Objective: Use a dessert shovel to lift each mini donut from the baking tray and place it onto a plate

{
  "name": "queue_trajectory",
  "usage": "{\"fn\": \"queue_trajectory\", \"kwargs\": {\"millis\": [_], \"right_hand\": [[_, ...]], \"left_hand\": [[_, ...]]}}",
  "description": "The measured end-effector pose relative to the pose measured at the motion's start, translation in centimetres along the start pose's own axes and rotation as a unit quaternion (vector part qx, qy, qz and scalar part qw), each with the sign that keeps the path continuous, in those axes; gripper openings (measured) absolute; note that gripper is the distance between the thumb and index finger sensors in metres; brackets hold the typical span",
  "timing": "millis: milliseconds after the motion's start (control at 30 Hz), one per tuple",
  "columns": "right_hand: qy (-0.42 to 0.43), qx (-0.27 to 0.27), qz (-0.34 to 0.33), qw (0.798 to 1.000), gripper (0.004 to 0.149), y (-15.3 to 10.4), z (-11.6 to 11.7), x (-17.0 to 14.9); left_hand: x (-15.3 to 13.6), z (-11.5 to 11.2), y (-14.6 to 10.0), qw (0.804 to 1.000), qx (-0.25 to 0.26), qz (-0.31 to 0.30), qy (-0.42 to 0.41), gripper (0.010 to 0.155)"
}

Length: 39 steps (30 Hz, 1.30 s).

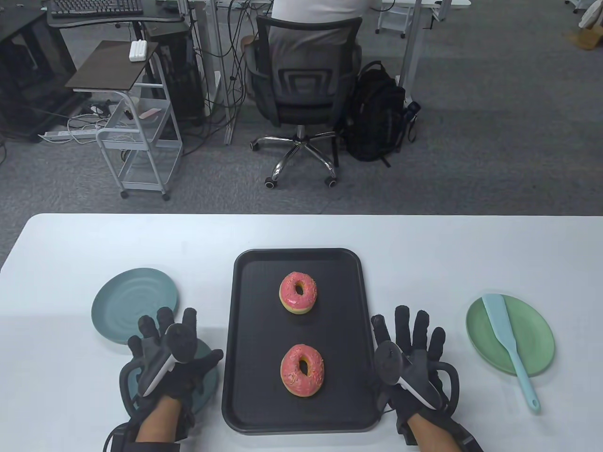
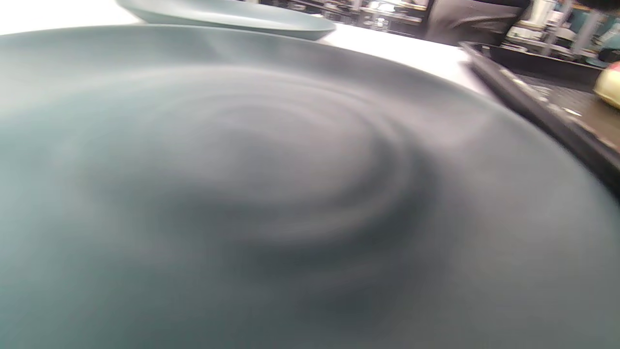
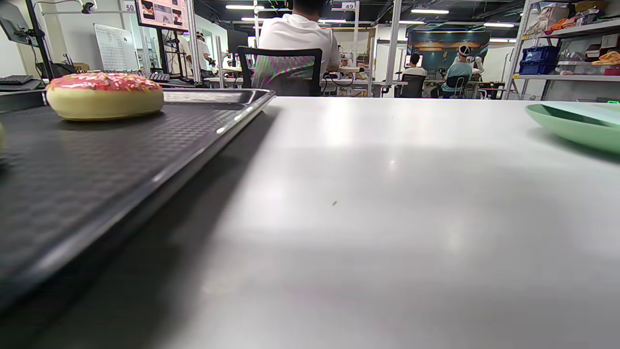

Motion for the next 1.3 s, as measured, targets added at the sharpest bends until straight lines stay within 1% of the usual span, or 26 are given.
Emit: {"fn": "queue_trajectory", "kwargs": {"millis": [167,233,333,400,567,767,867,933,1033,1100,1200,1300], "right_hand": [[0.002,-0.004,0.0,1.0,0.111,-0.1,-0.2,-0.2],[0.003,-0.005,0.0,1.0,0.111,-0.1,-0.2,-0.3],[0.005,0.0,0.0,1.0,0.111,-0.2,-0.2,-0.4],[0.003,0.002,0.001,1.0,0.111,-0.2,-0.1,-0.4],[0.0,0.007,0.002,1.0,0.111,-0.2,-0.1,-0.5],[-0.001,0.009,0.003,1.0,0.111,-0.3,-0.2,-0.5],[-0.003,0.01,0.003,1.0,0.11,-0.4,-0.2,-0.5],[-0.004,0.01,0.003,1.0,0.11,-0.4,-0.2,-0.5],[-0.004,0.012,0.002,1.0,0.11,-0.4,-0.2,-0.5],[-0.005,0.012,0.002,1.0,0.11,-0.4,-0.2,-0.5],[-0.005,0.013,0.002,1.0,0.11,-0.4,-0.2,-0.4],[-0.007,0.012,0.001,1.0,0.11,-0.5,-0.3,-0.4]], "left_hand": [[-4.5,-0.3,0.7,0.996,-0.016,0.081,-0.04,0.099],[-5.5,-0.6,0.9,0.994,-0.031,0.082,-0.057,0.097],[-7.1,-0.9,1.1,0.991,-0.041,0.111,-0.063,0.096],[-7.8,-1.2,1.1,0.988,-0.05,0.132,-0.066,0.095],[-8.1,-1.9,1.1,0.981,-0.071,0.18,-0.03,0.094],[-7.4,-1.3,1.0,0.98,-0.058,0.188,-0.025,0.091],[-7.7,-1.2,0.8,0.978,-0.068,0.194,-0.033,0.092],[-8.1,-1.1,0.7,0.976,-0.072,0.199,-0.046,0.09],[-8.5,-0.5,0.4,0.974,-0.072,0.204,-0.065,0.083],[-8.8,0.3,0.1,0.974,-0.055,0.207,-0.07,0.067],[-8.9,1.4,-0.4,0.976,-0.034,0.204,-0.062,0.049],[-8.7,2.3,-0.8,0.977,-0.02,0.186,-0.102,0.043]]}}
Point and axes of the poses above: the tracker on the back of each hand, its own x axis roughly to the thumb side, its own y axis roughly from the wrist to the fingertips, z = x × y, the point moved 5 cm from there along y, roughly from the wrist to the fingertips, and after that the axes turned 2 degrees about -z, right-handed, at the moved point
